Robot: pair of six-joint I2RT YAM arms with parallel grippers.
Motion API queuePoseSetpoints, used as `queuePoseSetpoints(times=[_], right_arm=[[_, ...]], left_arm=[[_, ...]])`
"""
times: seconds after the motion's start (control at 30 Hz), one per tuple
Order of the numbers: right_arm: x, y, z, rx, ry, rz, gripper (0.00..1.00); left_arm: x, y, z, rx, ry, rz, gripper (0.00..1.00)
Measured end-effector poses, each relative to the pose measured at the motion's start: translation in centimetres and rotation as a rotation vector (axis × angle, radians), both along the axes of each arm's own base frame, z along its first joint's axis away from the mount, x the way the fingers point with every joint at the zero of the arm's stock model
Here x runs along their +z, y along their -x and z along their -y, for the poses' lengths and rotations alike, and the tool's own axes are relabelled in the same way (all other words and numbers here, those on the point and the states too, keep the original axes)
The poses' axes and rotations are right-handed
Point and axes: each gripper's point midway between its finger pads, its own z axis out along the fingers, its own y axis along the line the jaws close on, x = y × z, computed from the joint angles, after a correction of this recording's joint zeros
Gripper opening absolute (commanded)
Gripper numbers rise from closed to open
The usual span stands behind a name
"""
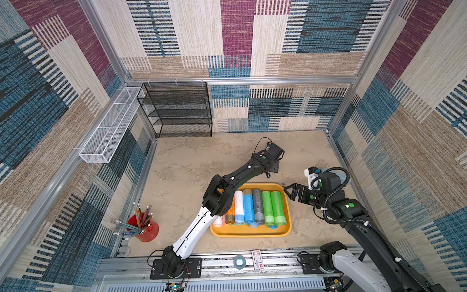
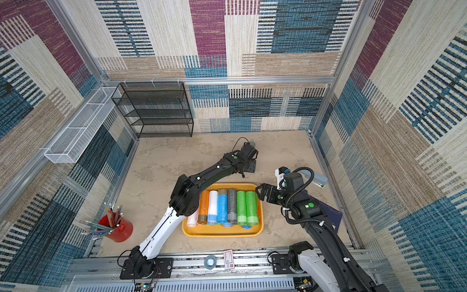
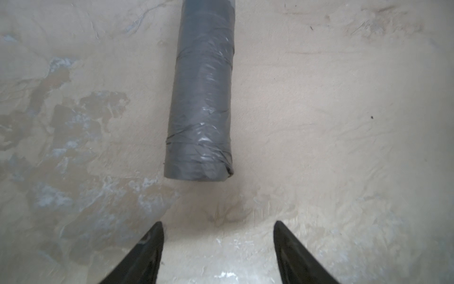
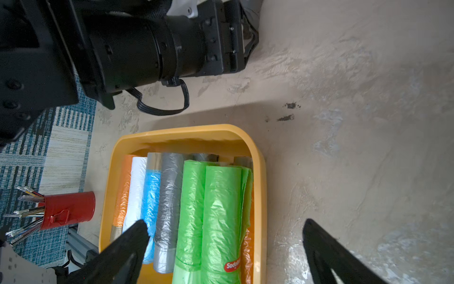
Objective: Put the roll of trash bags into the storage box
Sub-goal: Pick up the roll of trash bags from the center of the board.
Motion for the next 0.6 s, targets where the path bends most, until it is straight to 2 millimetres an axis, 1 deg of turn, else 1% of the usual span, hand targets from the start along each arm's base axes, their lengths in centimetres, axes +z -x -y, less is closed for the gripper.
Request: queuePoseSetpoints(times=[0.07, 0.1, 0.17, 0.2, 0.33, 0.4, 0.5, 0.6], right_arm=[[0.1, -0.3, -0.1, 0.01, -0.008, 0.006, 0.99], [0.2, -0.4, -0.1, 0.012, -0.013, 0.011, 0.99], [0.3, -0.7, 0.0, 0.013, -0.022, 0.015, 0.99], [0.4, -0.8, -0.1, 0.016, -0.028, 0.016, 0.99], [0.8, -1.5, -0.2, 0.031, -0.035, 0.025, 0.99], [1.0, -1.8, -0.2, 0.038, -0.037, 0.029, 0.99], [1.2, -2.3, -0.2, 0.044, -0.04, 0.039, 0.99], [1.5, -2.7, -0.5, 0.063, -0.045, 0.049, 0.99]], left_arm=[[0.9, -0.7, -0.1, 0.014, 0.009, 0.023, 0.72], [1.4, -1.3, -0.1, 0.021, 0.023, 0.037, 0.72], [1.8, -2.6, -0.5, 0.04, 0.047, 0.054, 0.72], [1.6, -3.3, -0.8, 0.051, 0.051, 0.058, 0.72], [-0.9, -4.4, -1.6, 0.067, 0.083, 0.013, 0.73], [-1.5, -4.5, -1.0, 0.049, 0.107, 0.001, 0.73], [-1.6, -4.7, 0.1, 0.018, 0.15, 0.003, 0.73], [-1.5, -5.1, 0.6, 0.012, 0.171, 0.019, 0.73]])
